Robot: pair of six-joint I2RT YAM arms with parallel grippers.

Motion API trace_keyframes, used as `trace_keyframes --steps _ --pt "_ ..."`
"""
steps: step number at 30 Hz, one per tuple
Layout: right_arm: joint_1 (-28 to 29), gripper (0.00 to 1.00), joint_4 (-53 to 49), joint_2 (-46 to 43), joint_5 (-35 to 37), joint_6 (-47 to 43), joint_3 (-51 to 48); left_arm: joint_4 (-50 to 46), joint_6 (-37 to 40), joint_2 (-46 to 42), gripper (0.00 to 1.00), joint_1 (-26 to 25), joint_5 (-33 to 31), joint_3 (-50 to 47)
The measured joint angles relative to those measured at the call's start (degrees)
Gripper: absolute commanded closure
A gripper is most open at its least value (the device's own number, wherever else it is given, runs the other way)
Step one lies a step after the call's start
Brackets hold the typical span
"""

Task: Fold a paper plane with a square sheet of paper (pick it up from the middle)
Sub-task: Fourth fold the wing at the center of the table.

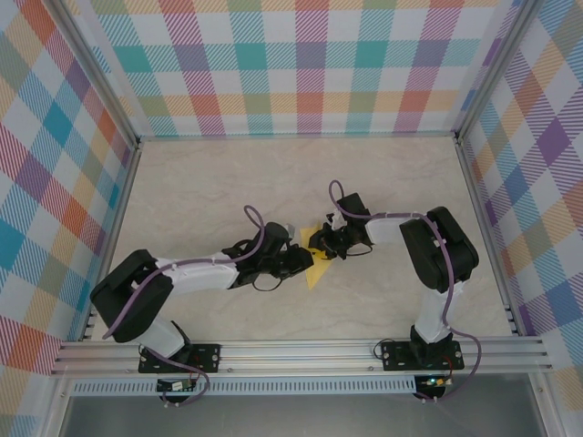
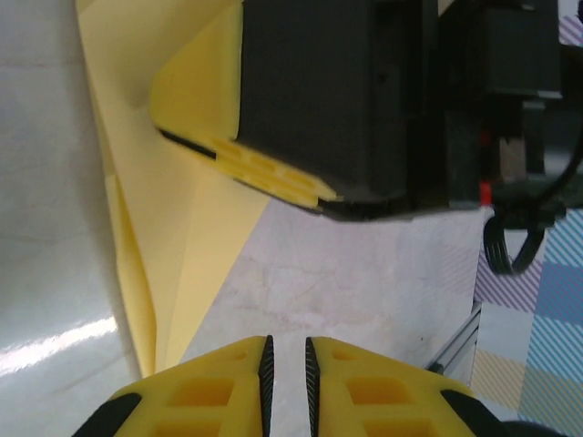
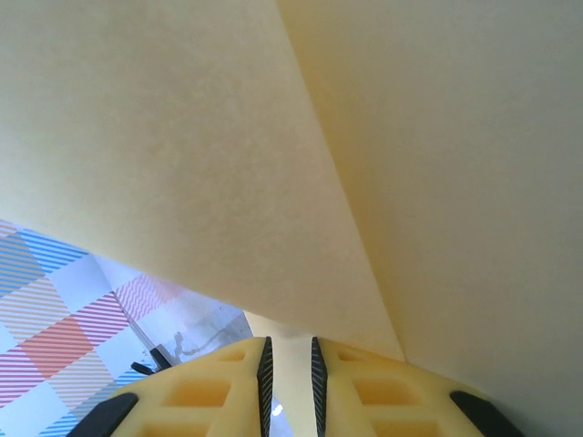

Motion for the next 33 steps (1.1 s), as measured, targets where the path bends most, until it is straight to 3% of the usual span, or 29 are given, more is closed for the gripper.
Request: trace_keyframes --steps 13,23,33 --pt "0.00 0.78 0.02 0.02 -0.04 0.00 0.02 2.25 -2.16 11.26 0.86 -0.37 -1.05 3.28" --pt "0.00 0.78 -0.98 0.17 -0.02 -0.04 0.96 -1.70 -2.36 11.65 0.93 -1.14 -4.63 3.67" --pt "0.09 0.80 -8.22 -0.55 3.30 -3.93 4.42 -1.90 -1.31 11.63 0.96 -1.40 -5.11 3.67"
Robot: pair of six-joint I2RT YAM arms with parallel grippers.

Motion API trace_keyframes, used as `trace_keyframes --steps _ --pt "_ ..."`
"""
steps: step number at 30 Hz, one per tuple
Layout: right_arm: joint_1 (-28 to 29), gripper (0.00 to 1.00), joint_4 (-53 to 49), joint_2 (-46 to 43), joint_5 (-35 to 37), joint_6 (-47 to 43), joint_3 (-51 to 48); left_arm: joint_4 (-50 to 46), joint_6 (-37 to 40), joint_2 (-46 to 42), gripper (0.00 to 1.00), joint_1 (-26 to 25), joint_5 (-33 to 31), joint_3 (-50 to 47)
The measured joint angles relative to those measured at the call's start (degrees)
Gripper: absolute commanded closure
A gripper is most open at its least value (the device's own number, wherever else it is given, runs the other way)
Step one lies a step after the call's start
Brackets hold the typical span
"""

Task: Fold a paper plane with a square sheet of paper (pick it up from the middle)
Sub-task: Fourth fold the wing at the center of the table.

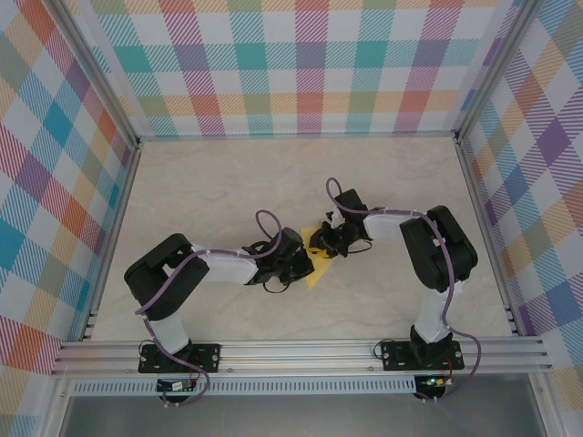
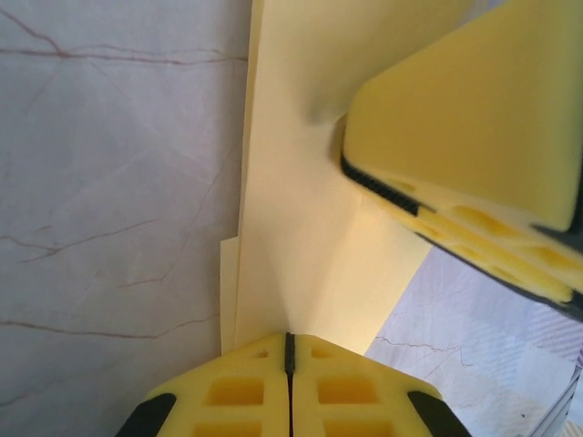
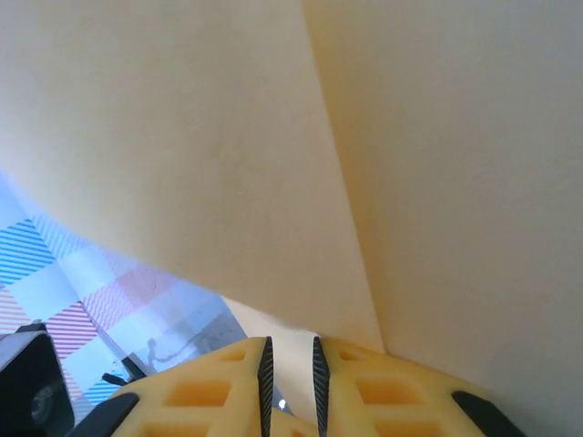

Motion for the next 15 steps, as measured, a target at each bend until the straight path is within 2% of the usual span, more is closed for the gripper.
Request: trace_keyframes --steps 2,7,15 --pt "-0.26 0.83 -1.29 -1.14 0.98 -1.14 0.61 -0.11 0.72 -0.09 0.96 0.00 0.00 0.00" --pt "-0.52 1.00 -1.27 -4.35 1.25 -3.91 0.76 -0.31 2.45 -0.11 0.96 -0.04 -0.04 0.00" --pt "-0.46 1.00 0.31 -3.96 -1.44 -5.51 0.02 -1.27 3.61 -0.11 0.96 -0.11 -0.11 0.52"
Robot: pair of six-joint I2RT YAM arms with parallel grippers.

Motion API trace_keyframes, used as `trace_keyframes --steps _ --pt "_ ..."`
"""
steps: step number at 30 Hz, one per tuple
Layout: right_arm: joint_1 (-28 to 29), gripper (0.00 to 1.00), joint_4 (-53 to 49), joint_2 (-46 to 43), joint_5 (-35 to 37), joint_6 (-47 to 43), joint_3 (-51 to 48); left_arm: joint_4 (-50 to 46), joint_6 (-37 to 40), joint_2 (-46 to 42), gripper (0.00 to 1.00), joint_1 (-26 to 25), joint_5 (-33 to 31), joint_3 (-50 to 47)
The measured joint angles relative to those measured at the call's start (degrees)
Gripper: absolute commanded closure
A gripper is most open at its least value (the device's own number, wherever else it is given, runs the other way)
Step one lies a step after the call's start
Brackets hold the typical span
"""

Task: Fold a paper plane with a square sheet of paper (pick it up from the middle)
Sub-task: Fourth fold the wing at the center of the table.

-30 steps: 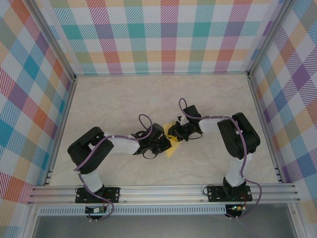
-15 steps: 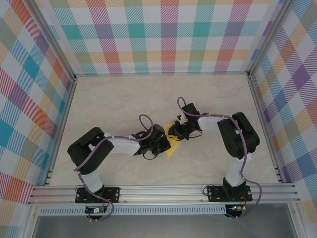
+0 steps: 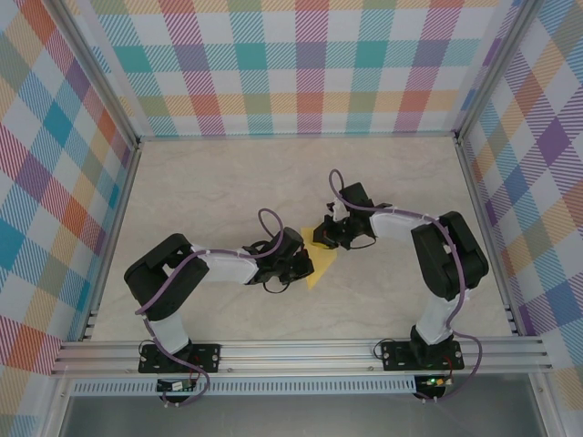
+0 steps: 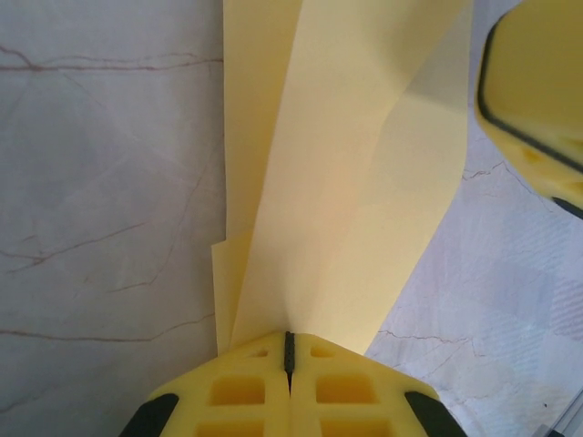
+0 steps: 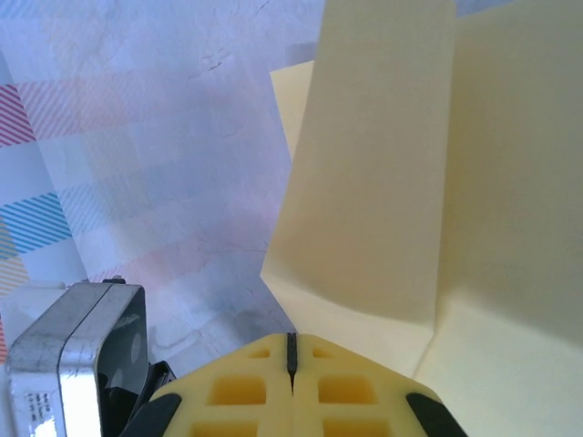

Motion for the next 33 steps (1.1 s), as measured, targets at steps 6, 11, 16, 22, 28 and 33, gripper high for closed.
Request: trace_keyframes --steps 6,11,16,22,28,33 --pt "0.11 1.00 0.31 4.11 -1.22 -1.42 0.15 -0.37 0.11 0.02 0.96 0.00 0.00 0.22" --pt "0.11 1.00 -0.50 6.51 -0.59 -2.84 1.01 -0.42 0.11 0.07 0.96 0.00 0.00 0.26" --pt "0.26 1.00 -2.69 6.93 0.98 -3.13 2.56 -0.61 0.20 0.07 0.97 0.00 -0.02 0.26" --pt "0.20 0.99 -5.66 8.00 1.14 -3.04 4.94 -0.55 0.33 0.07 0.97 0.00 -0.11 0.13" --pt "-0.76 0.98 -7.76 9.53 0.24 -2.84 7.19 -0.09 0.35 0.07 0.97 0.00 -0.15 -0.17" --pt "-3.23 0.97 -6.82 11.06 0.94 -2.40 9.57 0.02 0.35 0.13 0.97 0.00 -0.28 -0.17"
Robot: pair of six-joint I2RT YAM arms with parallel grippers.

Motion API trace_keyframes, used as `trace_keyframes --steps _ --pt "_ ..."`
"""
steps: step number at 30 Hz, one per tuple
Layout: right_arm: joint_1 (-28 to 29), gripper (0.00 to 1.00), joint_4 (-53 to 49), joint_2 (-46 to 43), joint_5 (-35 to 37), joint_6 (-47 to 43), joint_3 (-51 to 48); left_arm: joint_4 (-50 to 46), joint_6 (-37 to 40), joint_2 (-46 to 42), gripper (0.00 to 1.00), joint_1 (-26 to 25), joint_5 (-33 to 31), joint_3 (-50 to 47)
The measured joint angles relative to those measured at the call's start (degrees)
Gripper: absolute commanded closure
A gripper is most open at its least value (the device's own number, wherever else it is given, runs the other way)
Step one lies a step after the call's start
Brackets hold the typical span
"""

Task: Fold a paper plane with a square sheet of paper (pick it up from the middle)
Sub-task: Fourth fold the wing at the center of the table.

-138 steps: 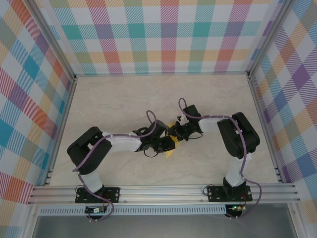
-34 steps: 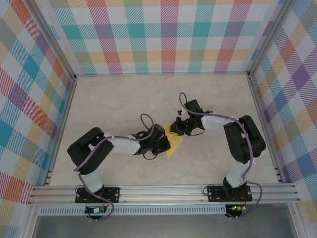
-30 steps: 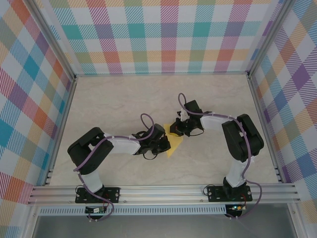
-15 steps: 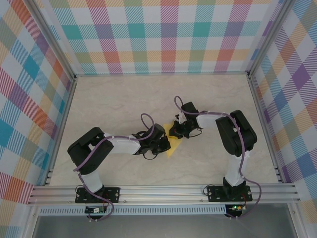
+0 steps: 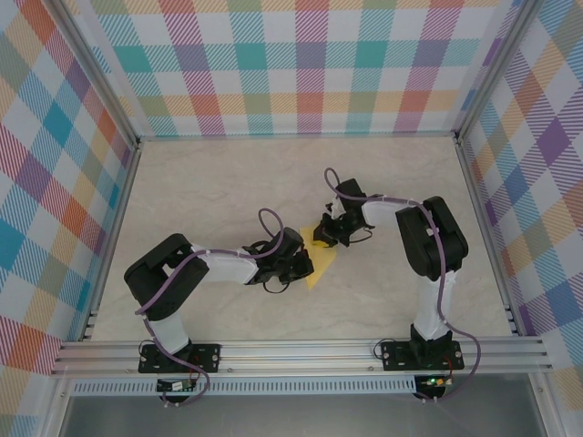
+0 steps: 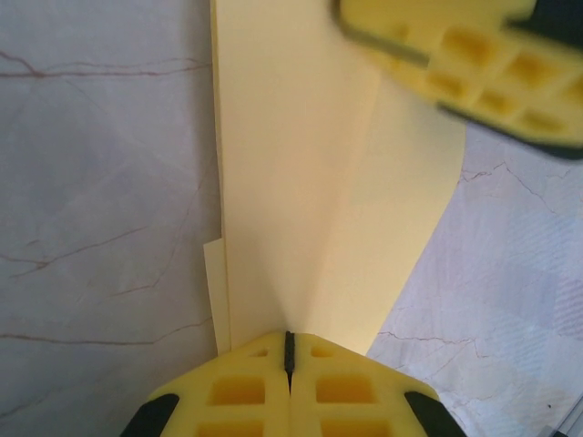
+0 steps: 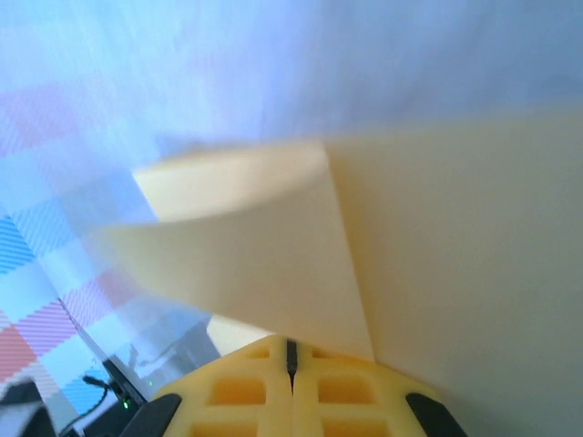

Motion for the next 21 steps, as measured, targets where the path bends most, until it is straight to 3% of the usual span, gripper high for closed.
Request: trace_keyframes --steps 12,21 --pt "-4.87 0.95 1.29 3.34 2.16 1.31 5.22 0.00 0.87 0.11 0.97 0.00 0.02 0.00" --pt "-7.72 0.93 3.06 2.78 4.28 1.27 5.46 -0.72 5.84 -0.13 0.97 -0.02 0.15 0.07"
